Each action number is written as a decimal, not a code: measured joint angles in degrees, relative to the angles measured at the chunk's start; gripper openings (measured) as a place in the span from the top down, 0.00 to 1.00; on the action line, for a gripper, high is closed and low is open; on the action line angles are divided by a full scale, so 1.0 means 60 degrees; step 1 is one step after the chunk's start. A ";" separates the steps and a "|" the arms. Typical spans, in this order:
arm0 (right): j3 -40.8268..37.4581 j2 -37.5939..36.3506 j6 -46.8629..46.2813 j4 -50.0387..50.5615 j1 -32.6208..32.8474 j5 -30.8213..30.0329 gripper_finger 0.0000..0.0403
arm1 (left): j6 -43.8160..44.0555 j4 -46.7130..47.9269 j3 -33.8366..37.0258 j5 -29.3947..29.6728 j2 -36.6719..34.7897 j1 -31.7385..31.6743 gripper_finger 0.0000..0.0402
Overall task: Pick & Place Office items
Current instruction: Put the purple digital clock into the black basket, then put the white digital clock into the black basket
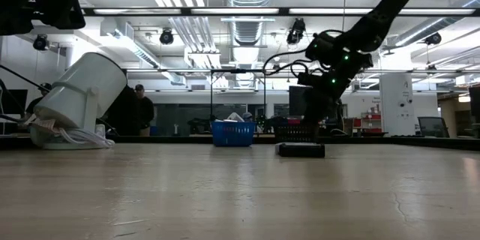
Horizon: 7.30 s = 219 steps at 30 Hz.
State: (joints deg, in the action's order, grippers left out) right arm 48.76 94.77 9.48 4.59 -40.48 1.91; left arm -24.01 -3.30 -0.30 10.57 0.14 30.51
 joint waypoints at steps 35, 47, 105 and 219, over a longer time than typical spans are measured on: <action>0.1193 0.0512 -0.0314 0.1465 -0.0038 0.0200 0.38 | 0.0000 -0.0001 0.0001 0.0000 0.0000 0.0002 0.42; 0.1199 -0.0632 -0.0340 0.1485 0.0022 0.1135 0.38 | 0.0000 -0.0001 0.0001 0.0000 0.0000 0.0000 0.42; -0.4121 -0.2343 -0.2808 -0.5482 0.7332 -0.3355 0.36 | 0.0000 -0.0002 -0.0001 0.0000 0.0000 0.0002 0.42; -0.3695 0.0602 -0.4375 -0.5897 0.6920 -0.4810 0.40 | 0.0000 -0.0001 -0.0001 0.0000 0.0011 0.0002 0.42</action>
State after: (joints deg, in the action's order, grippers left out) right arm 26.59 98.38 -16.77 -30.79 1.04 -26.95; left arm -24.01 -3.31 -0.31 10.57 0.21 30.52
